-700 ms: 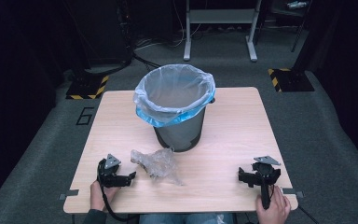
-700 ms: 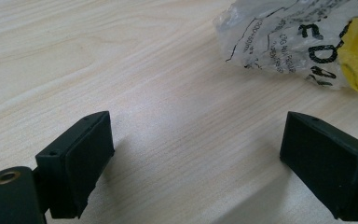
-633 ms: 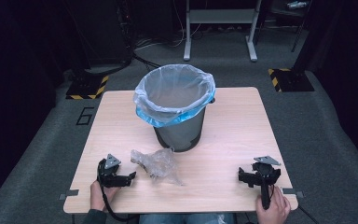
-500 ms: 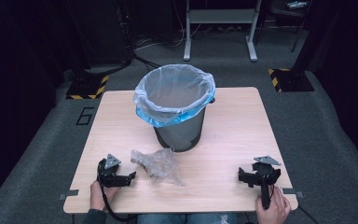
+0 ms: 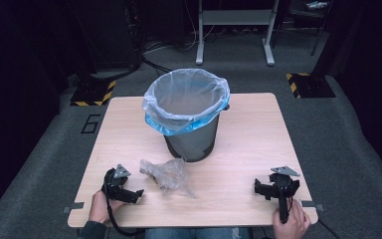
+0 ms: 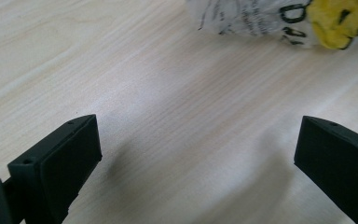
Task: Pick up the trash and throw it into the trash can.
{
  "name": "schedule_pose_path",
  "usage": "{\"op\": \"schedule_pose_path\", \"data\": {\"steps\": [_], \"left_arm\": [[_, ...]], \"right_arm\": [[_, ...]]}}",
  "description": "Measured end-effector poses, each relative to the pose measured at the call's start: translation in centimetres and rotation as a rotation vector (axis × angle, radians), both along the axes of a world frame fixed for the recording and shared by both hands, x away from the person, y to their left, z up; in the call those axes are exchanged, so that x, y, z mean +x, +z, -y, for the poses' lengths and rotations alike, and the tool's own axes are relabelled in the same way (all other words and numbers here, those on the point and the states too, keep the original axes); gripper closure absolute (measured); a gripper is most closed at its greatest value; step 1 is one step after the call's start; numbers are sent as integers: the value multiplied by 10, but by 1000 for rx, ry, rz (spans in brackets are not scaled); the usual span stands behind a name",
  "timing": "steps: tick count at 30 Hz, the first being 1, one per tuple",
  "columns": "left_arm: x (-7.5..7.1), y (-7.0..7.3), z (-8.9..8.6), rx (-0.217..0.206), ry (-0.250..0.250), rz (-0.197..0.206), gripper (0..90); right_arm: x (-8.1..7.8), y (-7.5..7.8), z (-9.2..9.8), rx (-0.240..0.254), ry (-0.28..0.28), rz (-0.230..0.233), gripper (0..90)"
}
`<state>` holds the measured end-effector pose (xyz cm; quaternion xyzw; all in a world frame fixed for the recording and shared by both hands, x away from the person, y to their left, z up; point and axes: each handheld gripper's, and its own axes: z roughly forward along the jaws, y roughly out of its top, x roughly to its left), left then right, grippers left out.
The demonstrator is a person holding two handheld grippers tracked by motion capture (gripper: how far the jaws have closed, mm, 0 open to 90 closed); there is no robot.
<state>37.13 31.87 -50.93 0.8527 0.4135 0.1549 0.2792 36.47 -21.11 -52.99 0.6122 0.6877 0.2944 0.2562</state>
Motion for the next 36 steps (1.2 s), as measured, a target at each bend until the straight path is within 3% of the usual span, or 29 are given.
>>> {"op": "schedule_pose_path", "data": {"steps": [3,5,6,8,10,11,14,20,26,30,36], "left_arm": [[-1,8,2,21,-22,4,1],[-2,23,3,36,-38,30,1],[-2,23,3,36,-38,30,1],[-3,40,9,67,-64,56,1],[-4,46,12,74,-75,60,1],[-4,55,19,99,-96,67,1],[0,66,29,122,-141,68,1],[8,75,48,148,-210,50,1],[15,81,70,189,-269,56,1],[20,80,84,209,-297,57,2],[30,72,100,203,-335,37,9]], "right_arm": [[0,0,0,0,0,0,0],[0,0,0,0,0,0,0],[0,0,0,-1,-1,0,0],[0,0,0,0,0,0,0],[0,0,0,0,0,0,0],[0,0,0,0,0,0,0],[0,0,0,0,0,0,0],[0,0,0,0,0,0,0],[0,0,0,0,0,0,0],[0,0,0,0,0,0,0],[0,0,0,0,0,0,0]]}}
